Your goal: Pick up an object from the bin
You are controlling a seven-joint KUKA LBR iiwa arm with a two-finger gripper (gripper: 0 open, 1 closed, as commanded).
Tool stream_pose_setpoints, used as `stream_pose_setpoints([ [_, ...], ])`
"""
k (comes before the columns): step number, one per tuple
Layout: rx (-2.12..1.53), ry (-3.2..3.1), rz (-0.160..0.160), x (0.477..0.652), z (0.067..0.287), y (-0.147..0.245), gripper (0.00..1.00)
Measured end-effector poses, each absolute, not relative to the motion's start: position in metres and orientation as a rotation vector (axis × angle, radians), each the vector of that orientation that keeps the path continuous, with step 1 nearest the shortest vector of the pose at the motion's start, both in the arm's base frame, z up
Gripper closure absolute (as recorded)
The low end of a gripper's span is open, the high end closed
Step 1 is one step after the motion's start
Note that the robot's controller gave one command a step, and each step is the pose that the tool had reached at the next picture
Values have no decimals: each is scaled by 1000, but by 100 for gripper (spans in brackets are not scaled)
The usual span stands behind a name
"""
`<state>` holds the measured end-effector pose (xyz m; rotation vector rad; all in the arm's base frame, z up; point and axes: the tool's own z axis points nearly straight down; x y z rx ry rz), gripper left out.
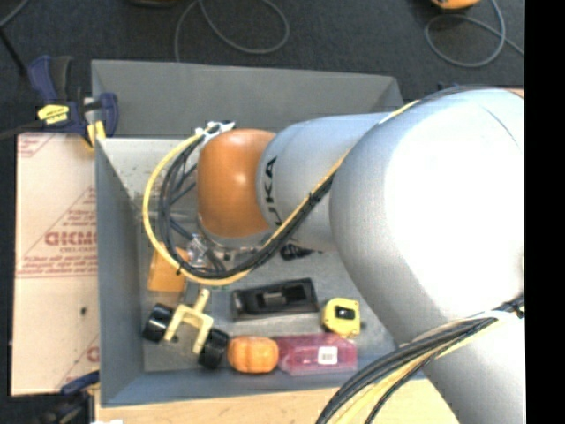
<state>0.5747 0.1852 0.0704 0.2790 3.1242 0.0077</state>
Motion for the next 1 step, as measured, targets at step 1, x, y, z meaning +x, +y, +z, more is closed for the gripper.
stream_pose_setpoints([
  [1, 280, 3124, 8, 575, 70, 185, 100],
])
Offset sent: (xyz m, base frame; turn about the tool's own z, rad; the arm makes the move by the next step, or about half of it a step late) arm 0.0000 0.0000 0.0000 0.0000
